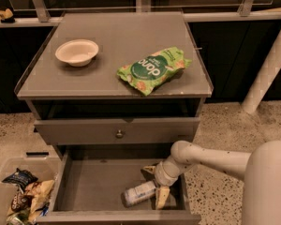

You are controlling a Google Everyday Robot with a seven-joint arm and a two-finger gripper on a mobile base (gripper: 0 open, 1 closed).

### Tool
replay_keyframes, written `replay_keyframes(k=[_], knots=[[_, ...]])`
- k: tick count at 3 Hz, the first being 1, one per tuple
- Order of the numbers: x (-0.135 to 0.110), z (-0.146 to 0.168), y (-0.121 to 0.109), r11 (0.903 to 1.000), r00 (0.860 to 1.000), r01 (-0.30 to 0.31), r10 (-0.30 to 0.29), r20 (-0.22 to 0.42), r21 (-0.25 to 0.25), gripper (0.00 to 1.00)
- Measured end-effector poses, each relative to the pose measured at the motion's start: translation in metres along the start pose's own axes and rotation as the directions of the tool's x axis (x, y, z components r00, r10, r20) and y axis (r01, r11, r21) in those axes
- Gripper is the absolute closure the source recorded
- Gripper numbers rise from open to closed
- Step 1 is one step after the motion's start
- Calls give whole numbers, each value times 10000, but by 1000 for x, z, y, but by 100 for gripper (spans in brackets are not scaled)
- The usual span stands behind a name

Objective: Pick blue plastic bottle from middle drawer and place on counter

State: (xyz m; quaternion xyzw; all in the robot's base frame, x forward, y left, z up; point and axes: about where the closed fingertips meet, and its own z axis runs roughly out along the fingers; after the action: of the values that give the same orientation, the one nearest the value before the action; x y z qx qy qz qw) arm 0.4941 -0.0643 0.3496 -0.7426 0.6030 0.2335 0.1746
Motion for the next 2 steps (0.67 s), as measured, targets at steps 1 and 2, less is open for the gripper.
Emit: replay_keyframes(k=[1,2], knots=[[0,1,2,9999,10000,40,-40,22,-112,0],[0,1,2,9999,10000,40,-40,22,-113,14]])
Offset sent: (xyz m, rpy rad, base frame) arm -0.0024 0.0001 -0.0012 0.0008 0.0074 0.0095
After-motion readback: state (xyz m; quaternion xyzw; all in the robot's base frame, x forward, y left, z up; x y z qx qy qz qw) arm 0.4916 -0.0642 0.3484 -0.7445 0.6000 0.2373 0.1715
